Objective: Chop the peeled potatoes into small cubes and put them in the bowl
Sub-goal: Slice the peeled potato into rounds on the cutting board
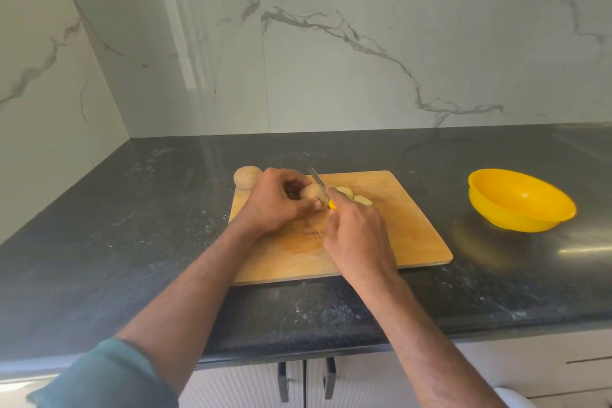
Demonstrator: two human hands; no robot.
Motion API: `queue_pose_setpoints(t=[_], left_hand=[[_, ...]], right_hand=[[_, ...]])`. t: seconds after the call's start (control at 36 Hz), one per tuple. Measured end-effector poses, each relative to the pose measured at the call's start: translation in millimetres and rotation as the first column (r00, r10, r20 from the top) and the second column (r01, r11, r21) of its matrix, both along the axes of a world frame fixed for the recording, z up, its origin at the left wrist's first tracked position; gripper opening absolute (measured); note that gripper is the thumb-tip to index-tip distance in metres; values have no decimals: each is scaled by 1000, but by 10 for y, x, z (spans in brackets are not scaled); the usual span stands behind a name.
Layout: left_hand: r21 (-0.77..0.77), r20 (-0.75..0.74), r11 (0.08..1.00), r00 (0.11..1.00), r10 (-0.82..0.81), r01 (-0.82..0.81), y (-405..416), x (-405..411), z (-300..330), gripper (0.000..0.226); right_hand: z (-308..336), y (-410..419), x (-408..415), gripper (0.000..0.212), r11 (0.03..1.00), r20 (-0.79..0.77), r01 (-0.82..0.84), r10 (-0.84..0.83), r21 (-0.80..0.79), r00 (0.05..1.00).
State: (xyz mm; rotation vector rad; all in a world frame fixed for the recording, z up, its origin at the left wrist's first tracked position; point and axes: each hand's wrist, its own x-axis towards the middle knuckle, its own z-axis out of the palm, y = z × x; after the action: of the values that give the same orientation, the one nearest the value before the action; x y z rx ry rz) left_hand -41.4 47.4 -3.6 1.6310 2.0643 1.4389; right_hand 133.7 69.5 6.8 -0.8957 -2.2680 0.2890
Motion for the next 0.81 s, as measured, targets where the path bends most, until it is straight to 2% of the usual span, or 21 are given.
queue_pose_setpoints(t=[0.36,0.81], left_hand=[[28,21,1000,1000,-14,14,27,-4,-33,38],[64,-51,998,998,-25,28,26,-19,-35,30]], right_hand=[[-15,31,-5,46,999,-7,-16,16,-34,1000],[14,94,-148,46,999,58,-7,8,-31,998]])
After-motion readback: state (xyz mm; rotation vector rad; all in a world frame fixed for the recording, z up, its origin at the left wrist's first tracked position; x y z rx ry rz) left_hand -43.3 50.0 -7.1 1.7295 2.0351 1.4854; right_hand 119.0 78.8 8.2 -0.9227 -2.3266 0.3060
